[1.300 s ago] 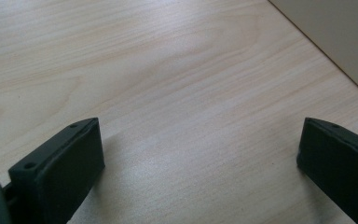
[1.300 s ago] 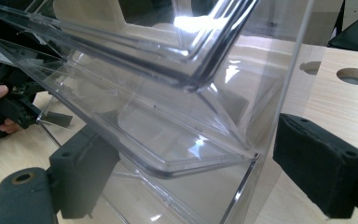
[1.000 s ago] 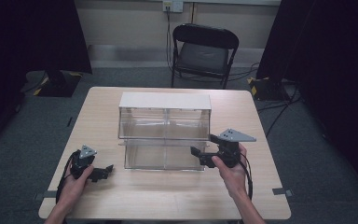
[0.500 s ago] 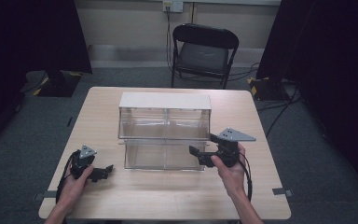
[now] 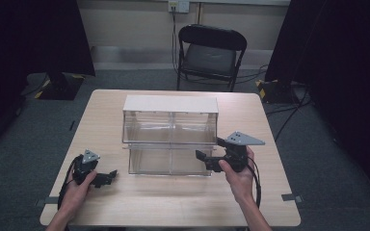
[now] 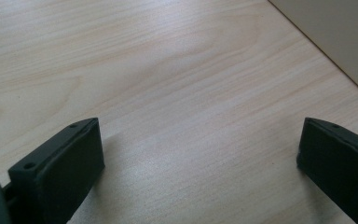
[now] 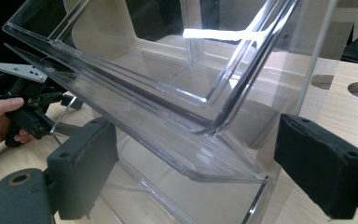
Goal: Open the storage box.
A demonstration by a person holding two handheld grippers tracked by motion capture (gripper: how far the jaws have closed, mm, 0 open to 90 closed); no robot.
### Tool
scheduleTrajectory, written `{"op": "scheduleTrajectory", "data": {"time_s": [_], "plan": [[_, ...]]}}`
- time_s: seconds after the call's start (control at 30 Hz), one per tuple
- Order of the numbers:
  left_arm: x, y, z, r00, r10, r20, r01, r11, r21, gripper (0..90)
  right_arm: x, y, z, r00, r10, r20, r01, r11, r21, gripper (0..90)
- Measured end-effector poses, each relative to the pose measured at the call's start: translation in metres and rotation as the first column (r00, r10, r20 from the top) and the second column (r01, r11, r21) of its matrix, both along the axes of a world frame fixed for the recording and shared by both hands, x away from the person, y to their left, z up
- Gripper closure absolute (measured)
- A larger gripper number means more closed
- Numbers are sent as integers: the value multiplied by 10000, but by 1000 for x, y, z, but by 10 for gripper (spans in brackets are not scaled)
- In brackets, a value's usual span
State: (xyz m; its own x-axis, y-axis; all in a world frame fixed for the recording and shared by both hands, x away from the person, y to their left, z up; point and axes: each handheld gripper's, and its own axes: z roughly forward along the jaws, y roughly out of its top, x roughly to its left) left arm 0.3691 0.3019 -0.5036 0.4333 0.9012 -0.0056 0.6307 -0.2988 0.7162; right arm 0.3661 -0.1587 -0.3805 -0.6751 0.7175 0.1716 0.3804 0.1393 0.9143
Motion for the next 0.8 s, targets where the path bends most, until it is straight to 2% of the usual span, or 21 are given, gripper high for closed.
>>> {"op": "scheduleTrajectory", "data": {"time_s": [0.17, 0.8], "plan": [[0, 0, 0, 10000, 33, 6, -33, 10000, -49, 0, 0, 0, 1, 10000, -77, 16, 78, 9999, -103, 111], [0, 0, 0, 10000, -1, -2, 1, 10000, 1, 0, 1, 0, 0, 9999, -112, -46, 112, 9999, 6, 111]]}}
